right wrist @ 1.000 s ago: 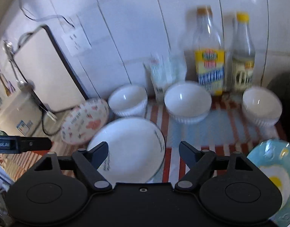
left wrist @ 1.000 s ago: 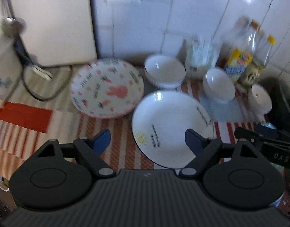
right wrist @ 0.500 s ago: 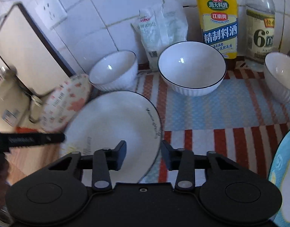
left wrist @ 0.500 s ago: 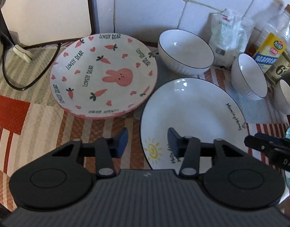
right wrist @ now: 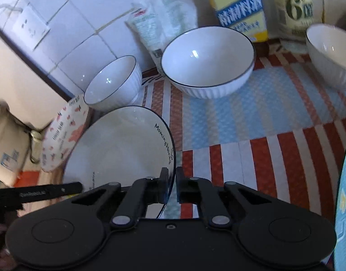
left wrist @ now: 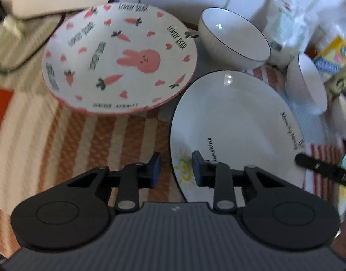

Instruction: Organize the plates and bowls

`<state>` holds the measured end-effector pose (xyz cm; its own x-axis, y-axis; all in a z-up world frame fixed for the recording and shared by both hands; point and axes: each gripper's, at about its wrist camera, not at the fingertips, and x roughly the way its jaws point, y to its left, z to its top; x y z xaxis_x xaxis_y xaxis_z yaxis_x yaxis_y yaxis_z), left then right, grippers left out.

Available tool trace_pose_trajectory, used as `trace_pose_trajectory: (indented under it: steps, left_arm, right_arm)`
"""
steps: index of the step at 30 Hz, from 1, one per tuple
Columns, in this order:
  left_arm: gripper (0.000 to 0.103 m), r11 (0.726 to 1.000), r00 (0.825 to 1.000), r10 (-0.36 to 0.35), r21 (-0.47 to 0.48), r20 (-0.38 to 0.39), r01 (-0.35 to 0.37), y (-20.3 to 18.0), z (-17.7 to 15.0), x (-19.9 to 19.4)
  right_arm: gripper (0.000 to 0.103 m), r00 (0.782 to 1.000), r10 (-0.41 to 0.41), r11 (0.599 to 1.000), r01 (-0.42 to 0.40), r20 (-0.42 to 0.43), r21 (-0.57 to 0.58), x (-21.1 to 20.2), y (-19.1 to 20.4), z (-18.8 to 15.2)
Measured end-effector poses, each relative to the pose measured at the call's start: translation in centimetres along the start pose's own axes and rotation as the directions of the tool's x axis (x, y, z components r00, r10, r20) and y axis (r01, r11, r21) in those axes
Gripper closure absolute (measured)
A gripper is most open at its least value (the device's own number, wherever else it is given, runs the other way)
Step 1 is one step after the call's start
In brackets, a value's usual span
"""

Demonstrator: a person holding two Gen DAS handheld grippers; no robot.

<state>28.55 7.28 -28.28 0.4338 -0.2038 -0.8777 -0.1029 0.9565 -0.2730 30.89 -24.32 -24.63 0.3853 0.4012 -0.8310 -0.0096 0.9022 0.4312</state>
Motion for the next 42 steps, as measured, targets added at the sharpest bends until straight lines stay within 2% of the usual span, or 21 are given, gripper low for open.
trace_pose_trajectory:
  steps: [1,4,8,10,15,19,24,29,37,42]
  left_arm:
    - [0.085,1.000,1.000,-0.018,-0.011,0.004,0.018,0.1,-0.1,0.0]
    - [0.084,1.000,1.000,-0.016,-0.019,0.020,0.016,-0.1,-0.4,-0.1]
    - [0.084,1.000,1.000,0.002,-0.013,0.031,-0.002,-0.3,-0.4,-0.2]
    - [0.084,1.000,1.000,0.014,-0.015,0.028,-0.013,-0.5,-0.3,-0.2]
    - [0.084,0.997,0.998,0.045,0.059,0.041,-0.048,-1.6,-0.6,-0.8]
    - [0.084,0.992,0.998,0.041,0.119,0.047,-0.047,-2.8,-1.3,-2.2]
    - [0.084,0.979,0.997,0.047,0.196,0.066,-0.059,-4.7,-2.6,-4.1]
    - [0.084,0.970,0.997,0.024,0.240,0.080,-0.043,-6.1,-4.4,-5.8]
    - [0.084,0.960,0.998,0.002,0.281,0.055,-0.018,-7.8,-6.8,-6.4]
    - [0.084,0.969,1.000,-0.025,0.244,-0.002,0.025,-7.9,-6.9,-4.8]
  right_arm:
    - [0.094,1.000,0.001,1.000,-0.001,-0.001,-0.003,0.0,0.0,0.0]
    - [0.093,1.000,-0.003,1.000,0.003,-0.002,-0.014,0.2,0.2,-0.1]
    - [0.091,0.998,0.038,0.998,-0.036,-0.040,0.050,1.2,-0.6,0.1]
    - [0.089,0.998,0.034,0.999,-0.032,-0.052,0.042,1.7,-0.3,0.2]
    - [0.089,0.997,0.023,1.000,-0.022,-0.071,0.017,1.3,0.0,0.3]
    - [0.087,1.000,-0.010,0.998,0.008,-0.025,-0.065,-0.3,0.7,-0.3]
    - [0.087,1.000,-0.008,0.998,0.009,0.004,-0.068,-2.6,0.0,-1.7]
    - [0.086,0.999,-0.012,0.997,0.014,0.031,-0.072,-5.2,-0.8,-3.6]
    - [0.086,0.997,-0.032,0.997,0.036,0.064,-0.068,-7.6,-2.2,-6.2]
    - [0.086,0.992,-0.060,0.993,0.071,0.113,-0.090,-7.2,-3.0,-7.1]
